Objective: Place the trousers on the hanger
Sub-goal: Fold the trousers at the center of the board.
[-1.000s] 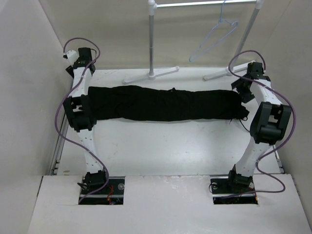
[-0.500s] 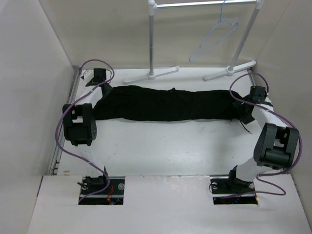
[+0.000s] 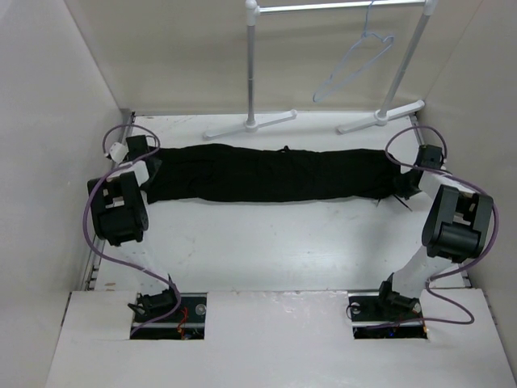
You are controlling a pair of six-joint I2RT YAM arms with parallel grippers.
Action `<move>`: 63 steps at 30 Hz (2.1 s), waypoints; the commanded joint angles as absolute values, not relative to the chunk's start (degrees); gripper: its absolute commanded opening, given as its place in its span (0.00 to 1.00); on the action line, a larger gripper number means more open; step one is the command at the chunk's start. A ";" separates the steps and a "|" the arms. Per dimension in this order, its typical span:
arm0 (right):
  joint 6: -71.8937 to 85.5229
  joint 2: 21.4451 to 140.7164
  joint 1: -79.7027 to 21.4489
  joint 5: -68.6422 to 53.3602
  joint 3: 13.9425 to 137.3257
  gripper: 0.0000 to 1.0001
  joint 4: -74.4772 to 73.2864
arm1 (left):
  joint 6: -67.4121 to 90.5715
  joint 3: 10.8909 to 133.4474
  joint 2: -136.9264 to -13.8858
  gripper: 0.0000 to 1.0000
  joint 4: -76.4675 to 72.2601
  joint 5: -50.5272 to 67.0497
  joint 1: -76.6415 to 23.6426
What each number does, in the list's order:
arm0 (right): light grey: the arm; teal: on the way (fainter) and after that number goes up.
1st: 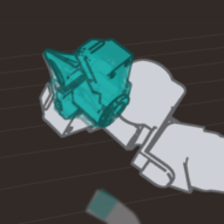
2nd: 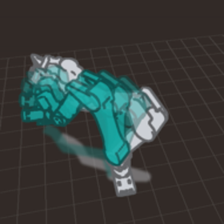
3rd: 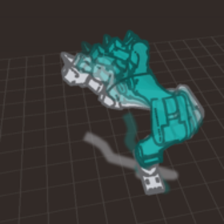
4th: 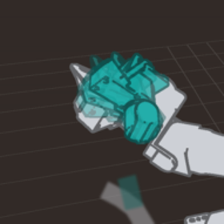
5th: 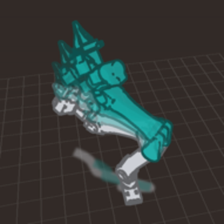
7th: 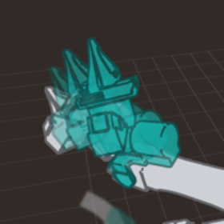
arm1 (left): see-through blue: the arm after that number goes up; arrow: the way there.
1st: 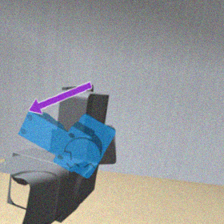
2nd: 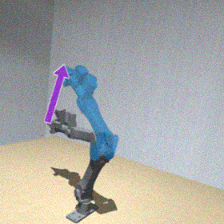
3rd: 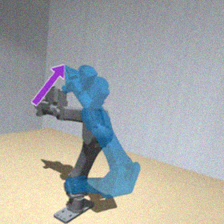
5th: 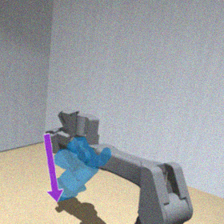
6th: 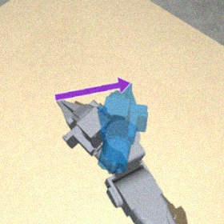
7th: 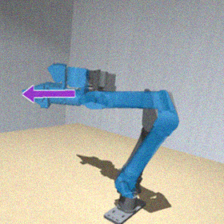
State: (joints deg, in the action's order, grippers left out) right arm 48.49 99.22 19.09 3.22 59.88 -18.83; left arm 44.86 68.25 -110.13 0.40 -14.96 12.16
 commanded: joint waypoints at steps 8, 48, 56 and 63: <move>50.10 85.88 22.28 9.23 50.72 0.07 -19.77 | 46.31 61.09 -100.47 0.47 9.58 -21.71 21.66; 52.21 86.22 22.28 4.22 51.24 0.02 -17.31 | 62.94 47.36 -87.98 0.01 2.45 -10.19 24.73; 52.38 82.18 25.53 7.91 48.44 0.00 -20.74 | 56.25 50.28 -84.81 0.01 10.46 -19.16 27.91; 53.79 78.84 27.20 6.60 40.88 0.00 -19.96 | 56.95 44.91 -84.11 0.07 15.47 -23.29 28.08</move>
State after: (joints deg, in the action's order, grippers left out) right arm 53.19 81.65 24.21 -0.45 42.50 -23.51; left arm 57.87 45.82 -86.48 14.48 -12.21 26.02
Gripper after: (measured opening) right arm 0.235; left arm 0.068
